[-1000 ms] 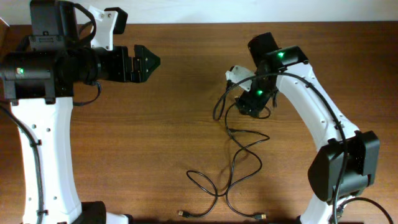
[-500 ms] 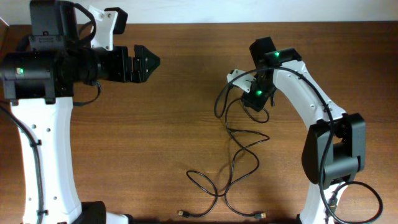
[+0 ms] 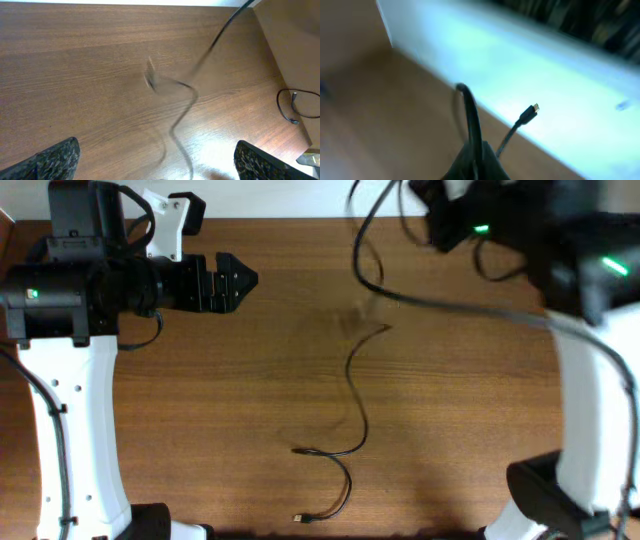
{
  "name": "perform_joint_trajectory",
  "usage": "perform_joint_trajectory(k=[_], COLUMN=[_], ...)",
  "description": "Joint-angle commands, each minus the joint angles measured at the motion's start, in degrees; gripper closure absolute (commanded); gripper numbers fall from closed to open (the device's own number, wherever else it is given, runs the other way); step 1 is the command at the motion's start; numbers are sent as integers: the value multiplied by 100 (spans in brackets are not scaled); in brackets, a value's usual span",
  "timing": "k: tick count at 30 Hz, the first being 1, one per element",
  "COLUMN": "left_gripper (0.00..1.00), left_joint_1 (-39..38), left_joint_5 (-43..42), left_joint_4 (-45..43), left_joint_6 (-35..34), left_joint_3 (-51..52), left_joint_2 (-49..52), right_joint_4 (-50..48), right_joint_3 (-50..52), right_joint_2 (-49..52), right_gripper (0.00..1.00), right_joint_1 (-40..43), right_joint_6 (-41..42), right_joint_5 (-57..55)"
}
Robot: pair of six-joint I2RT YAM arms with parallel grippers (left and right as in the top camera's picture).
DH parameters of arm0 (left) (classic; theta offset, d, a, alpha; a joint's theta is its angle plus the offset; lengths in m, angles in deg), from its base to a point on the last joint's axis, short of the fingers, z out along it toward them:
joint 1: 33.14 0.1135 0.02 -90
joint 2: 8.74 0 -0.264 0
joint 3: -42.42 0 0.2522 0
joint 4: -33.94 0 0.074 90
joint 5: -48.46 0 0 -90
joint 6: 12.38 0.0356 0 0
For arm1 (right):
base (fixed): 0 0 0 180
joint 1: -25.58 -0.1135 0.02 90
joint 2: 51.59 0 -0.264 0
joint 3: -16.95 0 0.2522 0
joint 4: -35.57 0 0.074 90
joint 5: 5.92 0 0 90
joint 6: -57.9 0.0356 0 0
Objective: Untangle cables
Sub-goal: 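Pull the grasped cable off to the right with the right gripper, then bring the right gripper back toward the remaining black cable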
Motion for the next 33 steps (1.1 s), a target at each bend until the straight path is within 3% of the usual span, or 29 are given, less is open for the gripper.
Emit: perform_joint_trajectory(k=[1,5,8,13,19,26,33], left_gripper=[1,1,1,1,1,1,1], left_joint_1=[2,2,4,4,2,2,2], left_joint_5=[-24,-22,-22,-2,-7,-22,-52], left_joint_4=[-9,-7,35,39,227,181,225], left_joint_6=[107,105,107,105,105,103,-52], left_joint_3=[-9,-9,-9,-9,-9,-9,-9], left_joint_2=[-31,-31,-31,-31,-31,-31,-31], right_joint_4=[-179,-404,-422,-428,225,306,551], right_joint_3=[-1086,-1829,-1814,-1735,-1714,-1714,-1714], right_joint_2=[20,20,57,240,612,1453,2184], right_gripper=[96,96,96,96,96,96,96], right_joint_1=[-24,-9,59,916,2778,4992,6387], right_joint_6=[1082,1198,1196,1198,1499,1495,1517], right_joint_5=[109,-341,-2175,-3383,-3386,-2159,-1285])
